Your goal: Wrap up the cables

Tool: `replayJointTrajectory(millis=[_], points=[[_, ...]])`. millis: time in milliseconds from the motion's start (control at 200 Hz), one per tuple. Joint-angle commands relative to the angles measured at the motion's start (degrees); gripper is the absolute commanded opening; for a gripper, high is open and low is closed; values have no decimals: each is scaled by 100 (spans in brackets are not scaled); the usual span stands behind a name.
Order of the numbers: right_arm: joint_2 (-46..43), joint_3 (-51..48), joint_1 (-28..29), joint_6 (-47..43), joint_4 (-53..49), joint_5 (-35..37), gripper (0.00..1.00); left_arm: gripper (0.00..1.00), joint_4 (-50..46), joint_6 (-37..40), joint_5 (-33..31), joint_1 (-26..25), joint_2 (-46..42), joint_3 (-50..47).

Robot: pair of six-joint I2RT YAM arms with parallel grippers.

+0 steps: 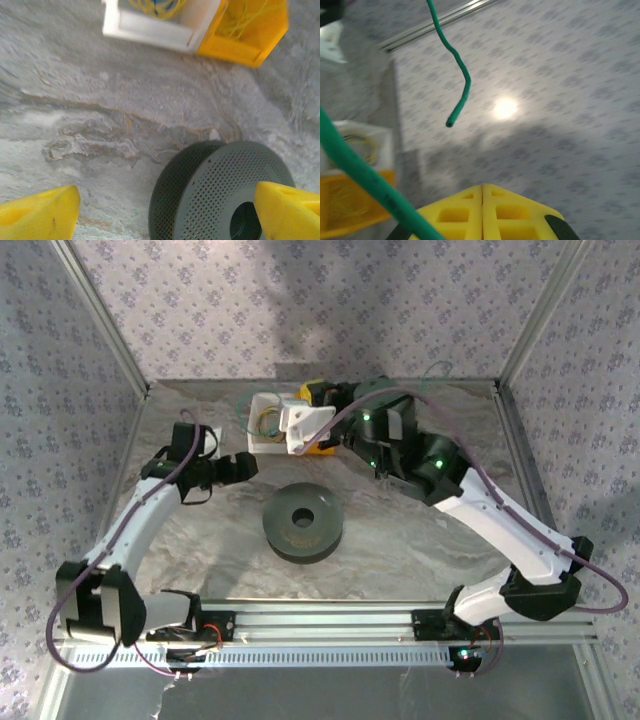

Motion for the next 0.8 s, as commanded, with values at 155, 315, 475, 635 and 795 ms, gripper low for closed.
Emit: replayJointTrajectory(millis=[155, 315, 475, 635, 795], points=[[-569, -581, -110, 1410, -419, -240, 0, 82, -33, 414, 862, -440, 831, -103], [-673, -829, -165, 1644, -411, -366, 0, 73, -4, 458, 967, -606, 1243, -96], [-683, -831, -178, 1730, -439, -464, 0, 67, -41, 555, 916, -740, 1633, -105], [-666, -839, -200, 1744, -437, -487, 0, 65, 115, 524, 976, -825, 1787, -193], [-667, -890, -234, 1809, -465, -497, 0, 62, 434, 405, 1212, -825, 1843, -344]])
